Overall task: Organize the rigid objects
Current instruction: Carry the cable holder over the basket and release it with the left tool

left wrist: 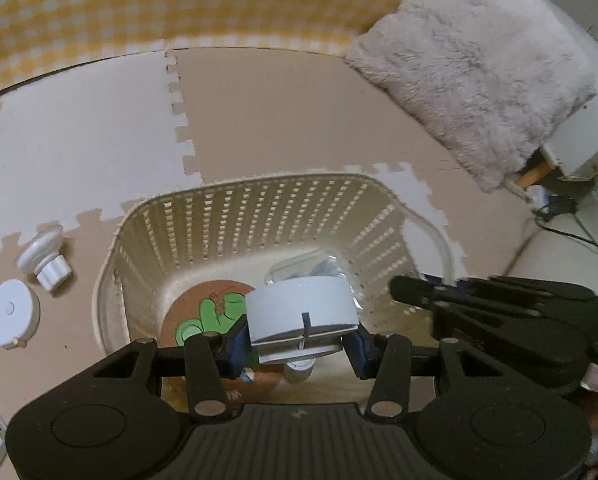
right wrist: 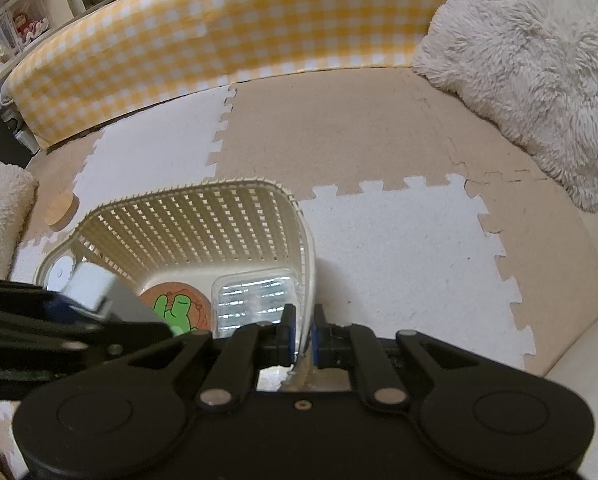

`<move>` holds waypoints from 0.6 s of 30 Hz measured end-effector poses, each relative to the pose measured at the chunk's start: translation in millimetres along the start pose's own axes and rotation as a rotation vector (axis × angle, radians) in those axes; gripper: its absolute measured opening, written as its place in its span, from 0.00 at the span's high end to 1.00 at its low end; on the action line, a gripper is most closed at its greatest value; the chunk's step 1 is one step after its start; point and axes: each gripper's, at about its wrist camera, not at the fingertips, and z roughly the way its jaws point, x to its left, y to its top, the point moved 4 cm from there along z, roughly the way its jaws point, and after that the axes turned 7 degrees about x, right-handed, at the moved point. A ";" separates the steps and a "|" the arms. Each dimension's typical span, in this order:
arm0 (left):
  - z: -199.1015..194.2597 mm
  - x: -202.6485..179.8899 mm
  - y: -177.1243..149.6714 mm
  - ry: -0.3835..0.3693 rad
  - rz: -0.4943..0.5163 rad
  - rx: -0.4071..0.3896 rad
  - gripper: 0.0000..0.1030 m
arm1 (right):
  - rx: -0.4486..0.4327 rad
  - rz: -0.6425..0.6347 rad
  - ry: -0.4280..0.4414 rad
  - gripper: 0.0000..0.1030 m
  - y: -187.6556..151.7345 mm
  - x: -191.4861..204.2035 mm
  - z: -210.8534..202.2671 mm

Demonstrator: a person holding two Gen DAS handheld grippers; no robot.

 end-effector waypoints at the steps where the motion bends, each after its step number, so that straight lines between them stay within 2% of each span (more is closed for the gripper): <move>1: 2.2 0.1 2.2 0.013 -0.003 -0.005 0.51 | 0.001 0.002 0.002 0.92 0.0 -0.1 0.1; 2: 4.8 2.0 3.2 0.024 -0.009 -0.008 0.49 | 0.001 0.003 0.003 0.92 0.3 -0.8 0.1; 3: 6.7 3.5 4.2 0.027 -0.021 -0.011 0.42 | 0.001 0.004 0.005 0.92 0.2 -0.8 0.0; 10: 3.6 -3.0 3.3 -0.001 -0.005 -0.020 0.29 | 0.008 0.003 0.005 0.92 0.8 -0.5 2.0; 13: -0.9 -5.7 1.8 0.000 0.006 -0.028 0.26 | 0.010 0.004 0.007 0.92 0.7 -0.7 2.0; 16: -6.4 -7.9 0.0 0.019 0.018 -0.037 0.22 | 0.010 0.007 0.009 0.92 1.4 -1.6 2.3; 18: -12.2 -7.5 -1.5 0.044 0.026 -0.053 0.15 | 0.010 0.010 0.011 0.92 1.3 -2.1 2.6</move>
